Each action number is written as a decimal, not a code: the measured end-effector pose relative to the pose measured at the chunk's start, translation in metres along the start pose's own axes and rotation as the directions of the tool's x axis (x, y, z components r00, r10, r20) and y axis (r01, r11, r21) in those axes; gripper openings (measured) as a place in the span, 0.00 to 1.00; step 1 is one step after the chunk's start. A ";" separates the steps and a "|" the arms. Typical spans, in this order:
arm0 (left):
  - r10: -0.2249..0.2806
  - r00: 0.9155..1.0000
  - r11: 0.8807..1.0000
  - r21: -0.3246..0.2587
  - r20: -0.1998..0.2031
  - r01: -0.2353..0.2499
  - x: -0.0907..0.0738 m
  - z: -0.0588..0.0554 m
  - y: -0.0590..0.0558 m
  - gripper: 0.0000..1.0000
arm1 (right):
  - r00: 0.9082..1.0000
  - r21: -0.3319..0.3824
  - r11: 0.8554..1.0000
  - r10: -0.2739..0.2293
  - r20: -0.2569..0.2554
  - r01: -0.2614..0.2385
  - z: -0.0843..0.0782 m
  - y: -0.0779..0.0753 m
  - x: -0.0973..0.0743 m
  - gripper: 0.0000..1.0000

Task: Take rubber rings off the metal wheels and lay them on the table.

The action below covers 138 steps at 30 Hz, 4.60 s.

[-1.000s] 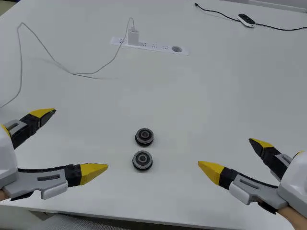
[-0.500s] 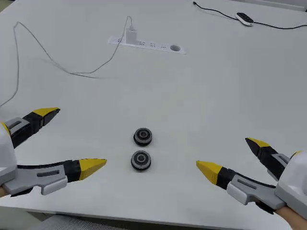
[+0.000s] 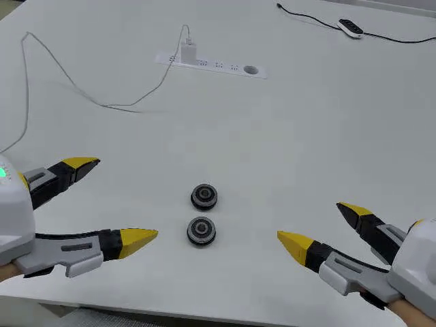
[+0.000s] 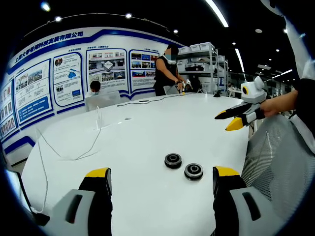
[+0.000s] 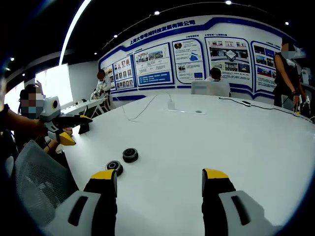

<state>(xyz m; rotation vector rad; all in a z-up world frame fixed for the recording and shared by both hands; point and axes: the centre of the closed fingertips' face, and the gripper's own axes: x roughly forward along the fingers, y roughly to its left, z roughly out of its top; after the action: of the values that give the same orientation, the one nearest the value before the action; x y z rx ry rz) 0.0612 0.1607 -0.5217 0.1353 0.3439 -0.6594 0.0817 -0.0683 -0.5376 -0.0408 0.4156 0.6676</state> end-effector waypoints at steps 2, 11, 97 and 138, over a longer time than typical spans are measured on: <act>-0.026 1.000 0.999 0.020 -0.007 0.027 0.003 0.001 -0.004 0.86 | 1.000 0.000 1.000 0.006 -0.007 -0.006 -0.002 0.002 0.001 0.71; -0.066 0.998 0.997 0.027 -0.016 0.066 0.020 0.004 -0.010 0.74 | 0.999 0.010 1.000 0.024 -0.026 -0.024 -0.007 0.006 0.003 0.68; -0.288 0.926 0.927 0.171 -0.245 0.334 0.087 -0.047 -0.077 0.16 | 0.991 0.119 0.988 0.106 -0.087 -0.095 -0.027 0.025 0.019 0.60; -0.305 0.908 0.904 0.213 -0.289 0.371 0.087 -0.047 -0.075 0.12 | 0.970 0.258 0.940 0.242 -0.037 -0.224 -0.015 0.068 0.040 0.46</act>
<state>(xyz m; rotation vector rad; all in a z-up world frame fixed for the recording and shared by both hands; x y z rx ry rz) 0.0659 0.0624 -0.5981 0.4231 0.5285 -1.0413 0.0630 0.0062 -0.5608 0.2318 0.5752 0.8442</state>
